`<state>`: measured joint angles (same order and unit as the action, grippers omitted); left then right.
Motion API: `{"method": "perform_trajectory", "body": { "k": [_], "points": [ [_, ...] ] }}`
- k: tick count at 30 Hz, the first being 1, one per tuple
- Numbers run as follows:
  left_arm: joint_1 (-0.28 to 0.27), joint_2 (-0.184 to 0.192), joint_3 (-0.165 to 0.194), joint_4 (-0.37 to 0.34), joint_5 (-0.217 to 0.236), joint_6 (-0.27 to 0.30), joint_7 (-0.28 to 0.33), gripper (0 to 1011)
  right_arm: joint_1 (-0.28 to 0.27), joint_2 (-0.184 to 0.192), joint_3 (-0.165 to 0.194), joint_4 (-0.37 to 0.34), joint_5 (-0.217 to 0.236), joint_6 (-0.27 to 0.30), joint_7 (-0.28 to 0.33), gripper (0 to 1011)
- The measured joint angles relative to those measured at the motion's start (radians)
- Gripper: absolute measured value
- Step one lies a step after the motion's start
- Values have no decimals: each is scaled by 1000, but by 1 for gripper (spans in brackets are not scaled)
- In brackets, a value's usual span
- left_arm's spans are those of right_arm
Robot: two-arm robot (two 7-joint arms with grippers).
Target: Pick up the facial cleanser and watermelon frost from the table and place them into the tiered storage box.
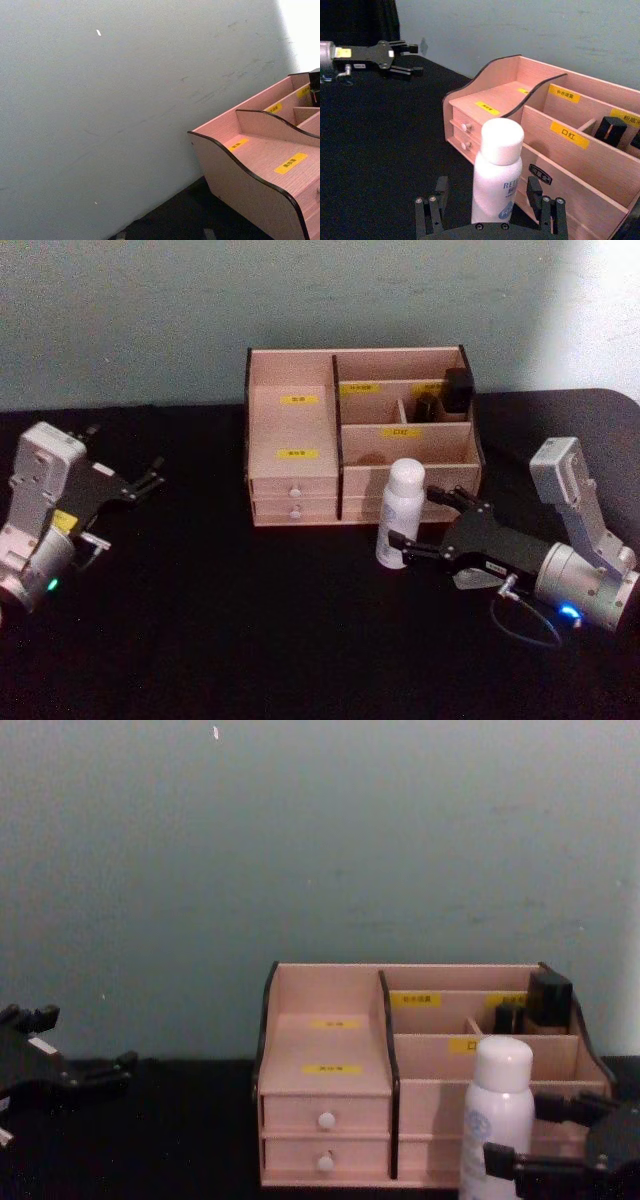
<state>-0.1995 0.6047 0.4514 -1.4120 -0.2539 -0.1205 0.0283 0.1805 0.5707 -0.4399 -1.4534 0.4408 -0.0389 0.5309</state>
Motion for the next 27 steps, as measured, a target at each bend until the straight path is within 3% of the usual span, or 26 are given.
{"method": "perform_trajectory", "body": {
  "k": [13,27],
  "points": [
    [0,0,0,0,0,0,0,1001,45,-62,7,79,-15,13,24,1000],
    [0,0,0,0,0,0,0,1001,51,-68,8,89,-15,19,28,1000]
  ]
}}
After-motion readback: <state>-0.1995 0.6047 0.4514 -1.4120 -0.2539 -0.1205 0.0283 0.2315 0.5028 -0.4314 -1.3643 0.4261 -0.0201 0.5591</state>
